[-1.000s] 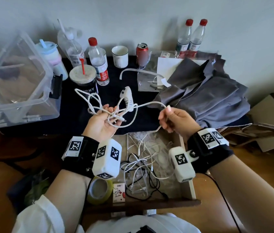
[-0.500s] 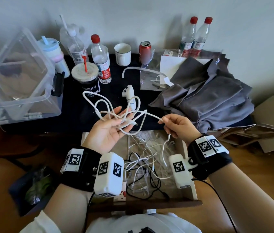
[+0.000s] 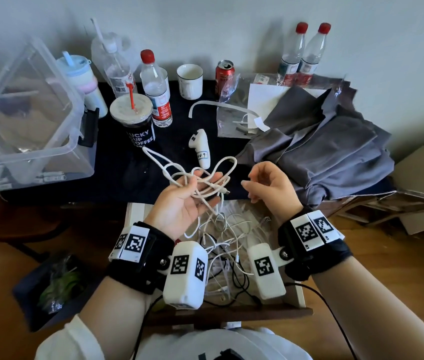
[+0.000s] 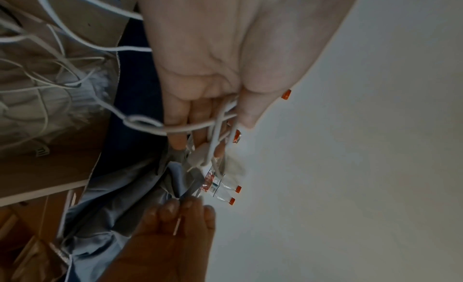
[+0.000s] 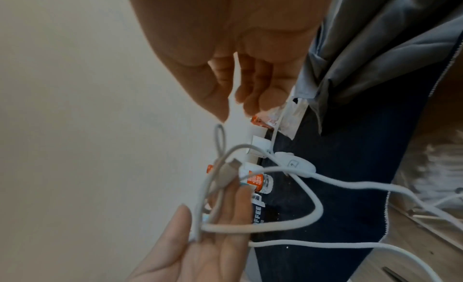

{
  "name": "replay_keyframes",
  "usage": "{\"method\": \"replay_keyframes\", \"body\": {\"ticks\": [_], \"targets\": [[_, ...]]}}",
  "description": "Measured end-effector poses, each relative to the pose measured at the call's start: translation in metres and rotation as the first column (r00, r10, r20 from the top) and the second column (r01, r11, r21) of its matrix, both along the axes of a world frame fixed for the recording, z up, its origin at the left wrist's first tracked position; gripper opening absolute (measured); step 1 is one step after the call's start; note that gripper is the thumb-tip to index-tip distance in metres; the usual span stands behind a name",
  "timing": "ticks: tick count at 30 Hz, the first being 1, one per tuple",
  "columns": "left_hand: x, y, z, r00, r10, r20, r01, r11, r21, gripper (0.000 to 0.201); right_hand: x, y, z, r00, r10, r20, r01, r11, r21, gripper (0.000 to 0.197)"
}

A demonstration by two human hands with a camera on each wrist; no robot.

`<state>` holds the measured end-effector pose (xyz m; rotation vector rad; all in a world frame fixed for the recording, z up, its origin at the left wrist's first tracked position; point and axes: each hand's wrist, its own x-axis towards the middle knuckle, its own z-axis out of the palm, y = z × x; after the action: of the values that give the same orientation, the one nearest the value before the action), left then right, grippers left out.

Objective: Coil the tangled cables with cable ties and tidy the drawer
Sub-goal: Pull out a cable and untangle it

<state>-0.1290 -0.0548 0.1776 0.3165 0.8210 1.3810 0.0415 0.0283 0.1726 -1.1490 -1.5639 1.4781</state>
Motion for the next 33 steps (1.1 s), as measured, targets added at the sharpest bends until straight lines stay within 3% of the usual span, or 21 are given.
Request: {"method": "replay_keyframes", "body": {"ticks": [2,5,10,13,15,18,23,27,29,33], "targets": [[0.000,0.002,0.001,1.000,0.018,0.020,-0.018,1.000,-0.010,0.023,-0.003,-0.006,0.010,0.985,0.170,-0.014,-0.170,0.985,-0.003,0.025],[0.003,0.003,0.004,0.999,0.000,0.037,0.001,1.000,-0.020,0.025,-0.012,-0.015,0.015,0.925,0.353,0.139,-0.358,0.934,0.013,0.018],[0.010,0.004,0.000,0.999,-0.038,0.017,0.038,0.999,-0.001,0.037,-0.027,-0.020,0.007,0.857,0.230,0.461,-0.374,0.894,0.247,0.012],[0.010,0.003,-0.003,0.996,-0.086,0.018,0.085,0.996,0.023,0.039,-0.028,-0.016,0.006,0.838,0.281,0.467,-0.450,0.840,0.303,0.015],[0.004,0.004,-0.007,0.995,-0.103,0.009,0.103,0.995,0.017,0.040,-0.021,-0.011,0.006,0.833,0.328,0.446,-0.480,0.829,0.286,0.012],[-0.010,0.004,-0.015,0.999,-0.014,0.037,0.014,1.000,-0.009,0.035,-0.003,-0.001,0.006,0.795,0.349,0.496,-0.503,0.837,0.217,0.014],[-0.002,0.003,-0.025,0.997,0.073,0.017,-0.070,0.992,-0.104,0.030,0.003,-0.003,0.001,0.647,0.389,0.656,-0.552,0.832,0.050,0.020],[0.019,0.004,-0.025,0.999,0.038,0.026,-0.034,0.988,-0.149,0.029,-0.015,-0.013,-0.003,0.725,0.297,0.622,-0.476,0.868,0.140,0.032],[0.014,0.006,-0.023,0.998,0.060,0.026,-0.055,0.987,-0.149,0.029,-0.011,-0.012,-0.004,0.739,0.324,0.591,-0.488,0.862,0.139,0.032],[-0.010,0.007,-0.022,0.986,0.133,0.096,-0.119,0.983,-0.139,0.045,0.018,-0.001,-0.004,0.548,0.506,0.666,-0.645,0.763,-0.048,0.023]]}}
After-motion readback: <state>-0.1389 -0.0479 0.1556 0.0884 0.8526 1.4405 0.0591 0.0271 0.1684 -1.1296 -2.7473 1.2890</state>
